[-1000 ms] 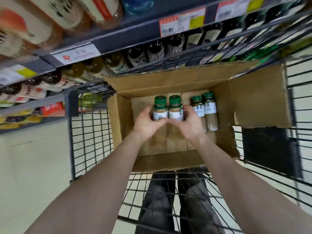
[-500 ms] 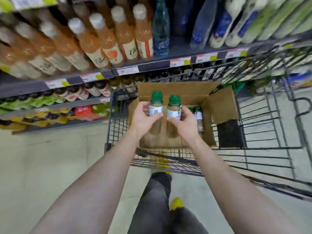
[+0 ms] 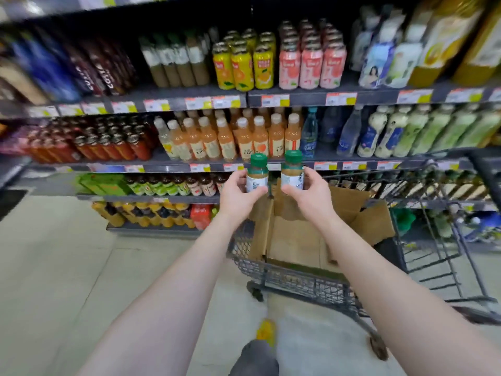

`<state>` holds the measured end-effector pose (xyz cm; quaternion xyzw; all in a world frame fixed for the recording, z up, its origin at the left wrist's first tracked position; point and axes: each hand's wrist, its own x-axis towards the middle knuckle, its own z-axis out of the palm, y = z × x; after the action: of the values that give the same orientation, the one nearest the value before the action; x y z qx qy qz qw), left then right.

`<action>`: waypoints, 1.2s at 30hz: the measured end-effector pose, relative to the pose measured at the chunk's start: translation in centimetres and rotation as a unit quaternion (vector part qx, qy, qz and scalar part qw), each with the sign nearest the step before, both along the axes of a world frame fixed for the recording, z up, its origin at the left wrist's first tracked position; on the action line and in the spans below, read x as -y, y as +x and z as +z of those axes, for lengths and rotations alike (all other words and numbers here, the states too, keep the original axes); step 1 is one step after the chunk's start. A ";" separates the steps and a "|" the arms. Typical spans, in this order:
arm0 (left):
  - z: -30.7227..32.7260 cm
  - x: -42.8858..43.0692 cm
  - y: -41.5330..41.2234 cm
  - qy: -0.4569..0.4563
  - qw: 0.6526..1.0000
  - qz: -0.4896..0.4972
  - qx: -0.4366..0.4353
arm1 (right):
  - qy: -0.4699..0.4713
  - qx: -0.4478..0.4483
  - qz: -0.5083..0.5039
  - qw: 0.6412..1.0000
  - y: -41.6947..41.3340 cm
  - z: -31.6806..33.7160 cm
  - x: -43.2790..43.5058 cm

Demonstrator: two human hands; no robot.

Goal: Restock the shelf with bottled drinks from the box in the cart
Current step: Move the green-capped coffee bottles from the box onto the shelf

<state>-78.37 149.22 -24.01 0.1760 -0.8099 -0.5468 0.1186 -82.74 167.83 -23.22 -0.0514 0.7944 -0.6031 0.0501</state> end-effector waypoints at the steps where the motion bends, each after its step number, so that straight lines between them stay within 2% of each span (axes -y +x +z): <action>1: 1.4 0.7 0.6 -0.004 1.000 0.012 -0.010 | 0.002 -0.006 0.006 1.000 0.0 1.1 1.0; 10: 11.5 9.1 4.9 -0.045 0.994 0.063 -0.075 | -0.032 -0.076 0.067 0.994 1.1 10.9 11.4; 18: 16.3 21.0 5.1 -0.042 0.993 0.066 -0.091 | -0.021 -0.103 0.081 0.991 0.6 15.3 23.5; 27: 18.1 35.0 0.2 -0.034 0.994 0.025 -0.100 | -0.009 -0.117 0.038 0.992 -2.7 17.2 36.8; 36: 16.5 42.5 -7.5 -0.037 0.996 -0.015 -0.085 | 0.026 -0.105 0.000 0.994 -9.0 16.3 43.1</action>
<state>-85.91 106.75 -7.55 0.1126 -0.8189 -0.5314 0.1855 -91.75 124.78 -6.92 -0.1128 0.8105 -0.5738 -0.0325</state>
